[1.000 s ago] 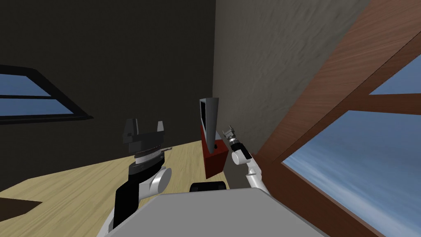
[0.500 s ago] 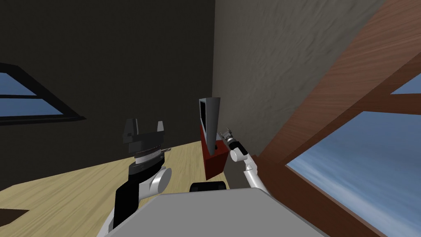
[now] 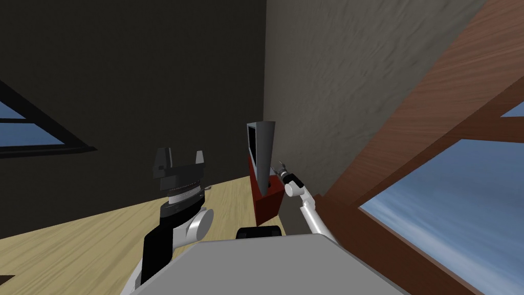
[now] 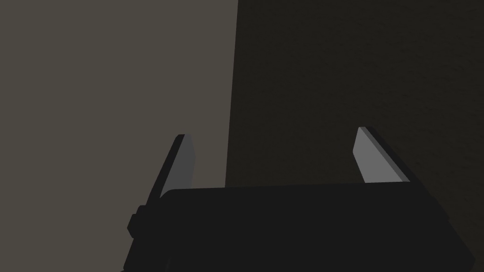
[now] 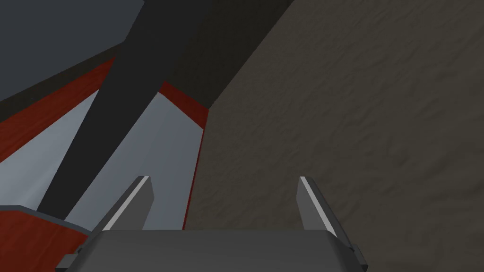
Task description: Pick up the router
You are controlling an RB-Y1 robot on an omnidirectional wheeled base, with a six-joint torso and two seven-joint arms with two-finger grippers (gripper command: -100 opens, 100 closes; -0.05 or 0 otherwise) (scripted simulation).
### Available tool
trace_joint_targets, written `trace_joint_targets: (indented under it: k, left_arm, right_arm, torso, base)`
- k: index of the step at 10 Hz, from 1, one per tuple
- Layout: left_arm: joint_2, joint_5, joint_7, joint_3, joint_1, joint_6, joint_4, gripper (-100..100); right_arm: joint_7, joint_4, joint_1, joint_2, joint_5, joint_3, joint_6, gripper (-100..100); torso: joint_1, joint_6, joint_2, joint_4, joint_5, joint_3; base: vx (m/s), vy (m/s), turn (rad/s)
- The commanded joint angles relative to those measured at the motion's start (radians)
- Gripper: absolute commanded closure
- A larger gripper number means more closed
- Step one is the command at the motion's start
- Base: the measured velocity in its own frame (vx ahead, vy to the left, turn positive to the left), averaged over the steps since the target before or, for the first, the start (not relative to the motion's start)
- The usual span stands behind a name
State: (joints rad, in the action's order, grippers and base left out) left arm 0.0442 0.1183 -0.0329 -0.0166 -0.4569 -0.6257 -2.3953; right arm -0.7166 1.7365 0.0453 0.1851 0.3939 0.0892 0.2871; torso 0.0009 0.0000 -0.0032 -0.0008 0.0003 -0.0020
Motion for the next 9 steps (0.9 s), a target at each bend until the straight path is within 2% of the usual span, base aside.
trace_joint_targets:
  k: [1, 2, 3, 4, 5, 6, 7, 8, 9]
  left_arm:
    - [0.0, 0.0, 0.0, 0.0, 0.0, 0.0, 0.0, 0]
    - [0.0, 0.0, 0.0, 0.0, 0.0, 0.0, 0.0, 0]
    - [0.0, 0.0, 0.0, 0.0, 0.0, 0.0, 0.0, 0]
    - [0.0, 0.0, 0.0, 0.0, 0.0, 0.0, 0.0, 0]
    - [0.0, 0.0, 0.0, 0.0, 0.0, 0.0, 0.0, 0]
    - [0.0, 0.0, 0.0, 0.0, 0.0, 0.0, 0.0, 0]
    - [0.0, 0.0, 0.0, 0.0, 0.0, 0.0, 0.0, 0]
    - [0.0, 0.0, 0.0, 0.0, 0.0, 0.0, 0.0, 0]
    - [0.0, 0.0, 0.0, 0.0, 0.0, 0.0, 0.0, 0]
  right_arm:
    - [-0.019, -0.021, 0.014, -0.001, 0.009, 0.0, 0.05, -100]
    - [-0.051, -0.068, 0.044, 0.002, 0.031, 0.0, 0.075, -100]
    - [-0.051, -0.069, 0.044, 0.002, 0.031, 0.0, 0.103, -100]
    - [-0.082, -0.112, 0.072, 0.006, 0.051, 0.0, 0.136, -100]
    - [-0.082, -0.117, 0.072, 0.006, 0.051, 0.0, 0.154, -100]
    - [-0.113, -0.157, 0.099, 0.009, 0.071, 0.0, 0.192, -100]
    - [-0.113, -0.166, 0.099, 0.009, 0.071, 0.0, 0.204, -100]
    - [-0.143, -0.207, 0.125, 0.012, 0.089, -0.001, 0.242, -100]
    - [-0.143, -0.214, 0.125, 0.012, 0.089, -0.001, 0.253, -100]
  torso:
    - [0.0, 0.0, 0.0, 0.0, 0.0, 0.0]
    - [0.0, 0.0, 0.001, 0.0, 0.0, 0.0]
    - [0.0, 0.0, 0.001, 0.0, 0.0, 0.001]
    - [0.0, 0.0, 0.001, 0.0, 0.0, 0.001]
    - [0.0, 0.0, 0.001, 0.0, 0.0, 0.001]
    - [-0.001, 0.0, 0.001, 0.0, 0.0, 0.001]
    - [0.0, 0.0, 0.001, 0.0, 0.0, 0.001]
    - [-0.001, 0.0, 0.002, 0.0, 0.0, 0.001]
    - [-0.001, 0.0, 0.001, 0.0, 0.0, 0.001]
  base:
    - [0.034, 0.016, -0.019]
    - [0.024, 0.018, -0.035]
    - [0.02, 0.015, -0.016]
    - [0.026, 0.019, -0.025]
    - [0.027, 0.016, -0.011]
    - [0.027, 0.016, -0.019]
    - [0.022, 0.015, -0.009]
    - [0.03, 0.013, -0.015]
    - [0.021, 0.014, -0.005]
